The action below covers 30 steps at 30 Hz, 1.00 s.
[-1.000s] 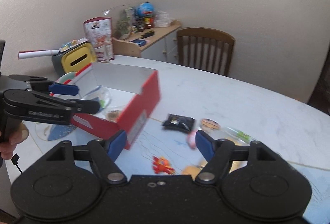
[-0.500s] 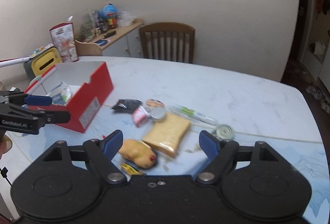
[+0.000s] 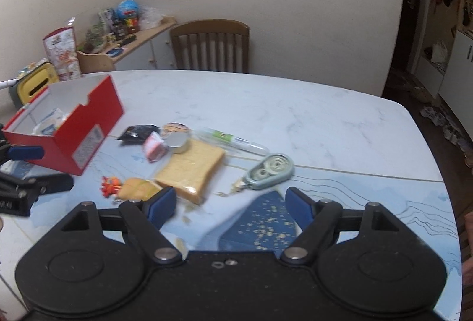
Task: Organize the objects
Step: 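Withdraw both tools from the box back over the table items, then grasp the correction tape dispenser with the right tool while the left tool approaches the yellow toy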
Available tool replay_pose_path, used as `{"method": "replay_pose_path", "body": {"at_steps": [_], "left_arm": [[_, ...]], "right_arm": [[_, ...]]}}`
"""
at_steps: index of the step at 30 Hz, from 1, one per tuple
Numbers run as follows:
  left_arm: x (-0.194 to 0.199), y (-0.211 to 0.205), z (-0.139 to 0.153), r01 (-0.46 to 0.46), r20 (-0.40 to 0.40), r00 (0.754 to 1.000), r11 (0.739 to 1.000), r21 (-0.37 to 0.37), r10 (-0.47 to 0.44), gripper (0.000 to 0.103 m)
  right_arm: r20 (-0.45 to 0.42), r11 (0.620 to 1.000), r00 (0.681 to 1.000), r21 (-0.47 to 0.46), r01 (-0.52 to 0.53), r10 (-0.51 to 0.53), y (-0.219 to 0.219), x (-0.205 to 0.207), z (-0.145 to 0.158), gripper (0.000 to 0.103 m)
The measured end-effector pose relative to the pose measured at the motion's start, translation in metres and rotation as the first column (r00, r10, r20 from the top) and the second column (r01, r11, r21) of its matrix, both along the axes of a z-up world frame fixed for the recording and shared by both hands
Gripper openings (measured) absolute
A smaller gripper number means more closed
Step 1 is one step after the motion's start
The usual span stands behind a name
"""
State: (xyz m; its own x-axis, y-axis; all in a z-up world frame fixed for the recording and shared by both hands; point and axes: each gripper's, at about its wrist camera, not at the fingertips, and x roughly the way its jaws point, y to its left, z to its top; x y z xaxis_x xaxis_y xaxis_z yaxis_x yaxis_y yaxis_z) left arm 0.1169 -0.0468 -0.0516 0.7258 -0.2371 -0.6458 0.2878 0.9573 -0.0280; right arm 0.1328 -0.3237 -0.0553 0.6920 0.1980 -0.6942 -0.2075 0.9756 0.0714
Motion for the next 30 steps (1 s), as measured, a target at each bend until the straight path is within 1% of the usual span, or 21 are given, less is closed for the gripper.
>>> {"method": "replay_pose_path", "body": {"at_steps": [4, 7, 13, 18, 22, 26, 30], "left_arm": [[0.004, -0.017, -0.012, 0.013, 0.003, 1.0, 1.0, 0.021, -0.013, 0.103], [0.006, -0.028, -0.023, 0.022, 0.018, 1.0, 0.998, 0.062, -0.024, 0.103], [0.019, -0.043, -0.043, 0.035, -0.003, 0.999, 0.995, 0.093, -0.035, 0.103], [0.032, -0.053, -0.06, 0.035, -0.037, 0.999, 0.993, 0.11, -0.031, 0.103], [0.04, -0.058, -0.07, 0.036, -0.059, 0.998, 0.994, 0.101, -0.03, 0.103], [0.045, -0.064, -0.078, 0.041, -0.067, 0.997, 0.992, 0.116, -0.034, 0.103], [0.048, -0.066, -0.084, 0.041, -0.073, 0.997, 0.991, 0.124, -0.032, 0.103]], "right_arm": [[-0.009, 0.999, 1.0, -0.025, 0.029, -0.029, -0.008, 0.013, -0.012, 0.08], [-0.012, 0.998, 0.998, -0.038, 0.053, -0.054, -0.011, 0.024, -0.021, 0.08], [-0.023, 0.995, 0.996, -0.045, 0.089, -0.09, -0.013, 0.049, -0.037, 0.08], [-0.037, 0.991, 0.991, -0.047, 0.124, -0.125, -0.01, 0.07, -0.05, 0.08], [-0.045, 0.987, 0.987, -0.06, 0.151, -0.153, -0.007, 0.088, -0.062, 0.08], [-0.071, 0.983, 0.982, -0.07, 0.171, -0.176, -0.004, 0.107, -0.076, 0.08], [-0.104, 0.976, 0.971, -0.056, 0.209, -0.214, -0.002, 0.125, -0.087, 0.08]]}}
